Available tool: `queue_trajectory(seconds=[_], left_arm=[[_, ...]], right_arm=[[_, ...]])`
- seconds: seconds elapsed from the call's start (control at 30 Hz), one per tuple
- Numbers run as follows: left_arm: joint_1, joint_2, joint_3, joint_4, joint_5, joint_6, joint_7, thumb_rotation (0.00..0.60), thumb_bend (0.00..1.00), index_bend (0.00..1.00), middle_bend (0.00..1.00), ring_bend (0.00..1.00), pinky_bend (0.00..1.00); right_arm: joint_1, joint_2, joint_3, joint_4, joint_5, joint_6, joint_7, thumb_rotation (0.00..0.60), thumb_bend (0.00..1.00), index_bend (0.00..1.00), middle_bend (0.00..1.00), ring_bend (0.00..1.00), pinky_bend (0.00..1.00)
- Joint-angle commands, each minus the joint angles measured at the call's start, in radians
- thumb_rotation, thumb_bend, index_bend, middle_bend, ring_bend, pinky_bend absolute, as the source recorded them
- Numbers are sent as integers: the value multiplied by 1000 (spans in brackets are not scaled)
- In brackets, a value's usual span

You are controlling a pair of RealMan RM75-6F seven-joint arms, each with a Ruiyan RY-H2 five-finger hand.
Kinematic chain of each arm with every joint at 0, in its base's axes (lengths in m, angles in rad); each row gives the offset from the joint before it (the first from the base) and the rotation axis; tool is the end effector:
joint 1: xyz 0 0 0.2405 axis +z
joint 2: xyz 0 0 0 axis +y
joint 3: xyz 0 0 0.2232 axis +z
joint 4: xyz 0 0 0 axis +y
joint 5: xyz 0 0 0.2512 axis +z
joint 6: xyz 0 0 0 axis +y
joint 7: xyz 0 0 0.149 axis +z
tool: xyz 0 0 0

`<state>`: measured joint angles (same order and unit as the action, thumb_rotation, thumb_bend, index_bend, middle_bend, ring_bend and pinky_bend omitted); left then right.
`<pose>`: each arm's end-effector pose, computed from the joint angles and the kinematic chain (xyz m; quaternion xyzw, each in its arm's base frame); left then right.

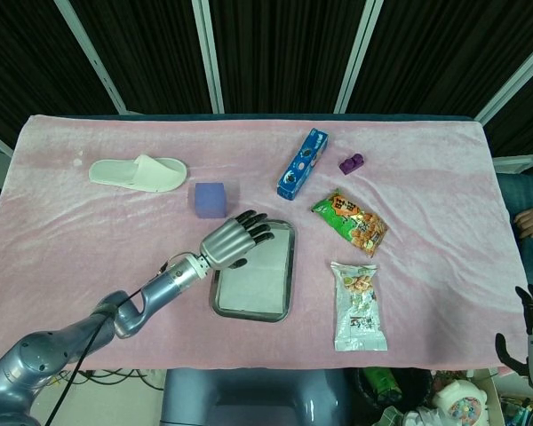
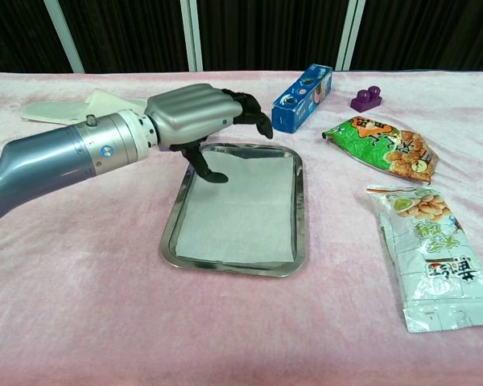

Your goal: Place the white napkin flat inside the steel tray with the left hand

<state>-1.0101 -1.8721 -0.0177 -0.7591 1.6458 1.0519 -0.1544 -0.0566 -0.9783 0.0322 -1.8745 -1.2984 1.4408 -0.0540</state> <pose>-0.0810 0.3792 -0.1119 -0.8383 -0.1487 -0.4330 0.2960 -0.3057 -0.1338 0.1211 0.5028 -0.5084 0.3074 0.6278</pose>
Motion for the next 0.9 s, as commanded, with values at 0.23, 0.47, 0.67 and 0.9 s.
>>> queue_trajectory(seconds=[0.23,0.47,0.67,0.9], left_arm=[[129,225,-36,-287,-86,99,183,600,192,223,187,61,135],[311,471,-48,-649,-264,178,402,600,179,193,154,50,95],[557,660,17,-884,-359,380,400,600,169,191,143,43,95],[712,706,85,-933,-367,459,343,600,167,182,107,0,24]], right_arm=[[0,-5,-1,11,-13,12,-16,600,392,0,0,87,153],[-1,-8,-2,20,-30,24,-36,600,351,0,0,86,153],[-1,-7,-6,26,-50,29,-39,600,320,0,0,84,151],[-1,-7,-11,44,-96,47,-30,600,309,0,0,84,151]])
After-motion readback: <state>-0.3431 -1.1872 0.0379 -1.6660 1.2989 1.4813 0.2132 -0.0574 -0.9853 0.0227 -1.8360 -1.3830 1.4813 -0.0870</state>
